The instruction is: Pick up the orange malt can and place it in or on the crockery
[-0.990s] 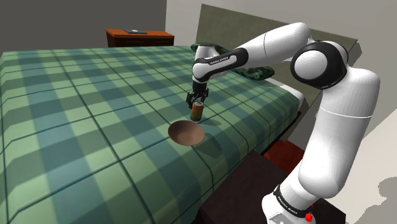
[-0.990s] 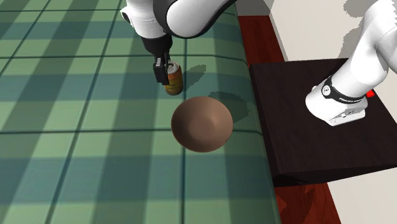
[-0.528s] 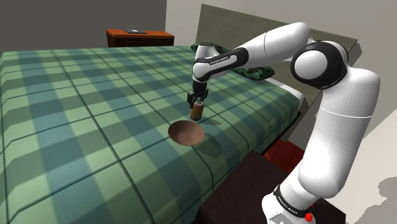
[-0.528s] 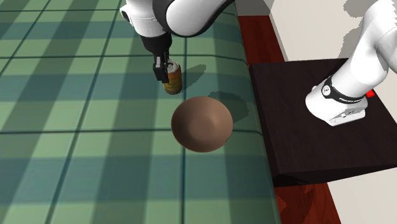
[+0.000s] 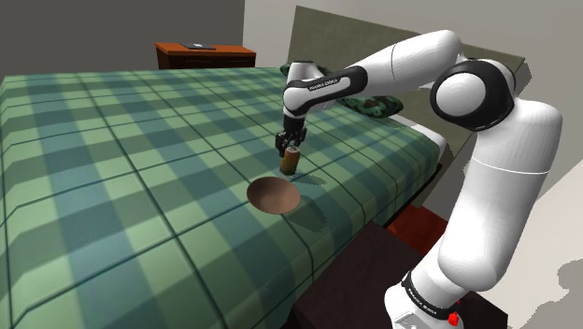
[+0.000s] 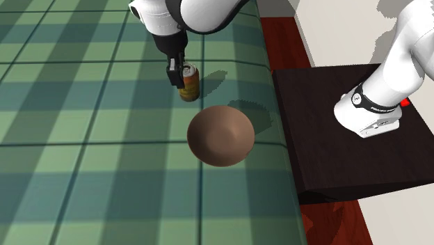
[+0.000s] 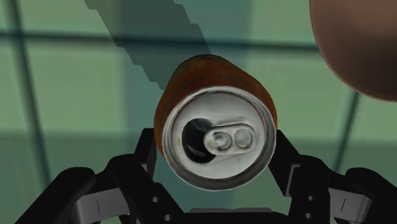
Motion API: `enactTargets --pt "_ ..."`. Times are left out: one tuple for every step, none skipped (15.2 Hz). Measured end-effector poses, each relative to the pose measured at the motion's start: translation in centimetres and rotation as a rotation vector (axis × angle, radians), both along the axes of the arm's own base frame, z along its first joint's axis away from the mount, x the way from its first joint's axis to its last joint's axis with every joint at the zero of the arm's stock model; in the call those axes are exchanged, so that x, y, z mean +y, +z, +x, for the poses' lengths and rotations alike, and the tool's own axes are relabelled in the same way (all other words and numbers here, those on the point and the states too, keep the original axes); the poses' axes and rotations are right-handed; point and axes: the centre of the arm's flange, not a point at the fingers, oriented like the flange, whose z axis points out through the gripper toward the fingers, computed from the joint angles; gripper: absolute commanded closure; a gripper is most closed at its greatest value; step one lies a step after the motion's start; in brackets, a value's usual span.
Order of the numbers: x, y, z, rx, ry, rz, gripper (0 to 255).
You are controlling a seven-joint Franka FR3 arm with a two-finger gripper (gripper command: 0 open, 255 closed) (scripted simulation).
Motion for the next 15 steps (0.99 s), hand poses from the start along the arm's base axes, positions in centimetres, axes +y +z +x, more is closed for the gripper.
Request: enactTargets --pt "0.0 0.4 0.0 0.000 0.000 0.000 255" --pt "0.0 1.0 0.1 0.000 0.000 0.000 255" --pt "0.0 1.5 0.1 0.000 0.000 0.000 255" --pt "-0.2 2.1 0.0 0.000 0.000 0.000 255" --pt "-0.1 2.7 0.0 0.000 0.000 0.000 255" --pt "-0.1 3.2 0.1 0.000 0.000 0.000 255" --pt "-0.1 3.7 0.1 0.000 0.000 0.000 255" --pt "0.0 4.2 0.0 0.000 0.000 0.000 255" --pt "-0.1 4.8 0.0 0.000 0.000 0.000 255" --pt "-0.1 5.4 0.2 0.000 0.000 0.000 255" --pt "-0.1 5.7 0.1 0.000 0.000 0.000 255" --pt "-0.1 6.2 0.1 0.000 0.000 0.000 255" --pt "0.0 6.8 0.0 0.000 0.000 0.000 255" --pt "-0.1 7.5 0.0 0.000 0.000 0.000 255" --pt "-0.1 7.9 0.0 0.000 0.000 0.000 255"
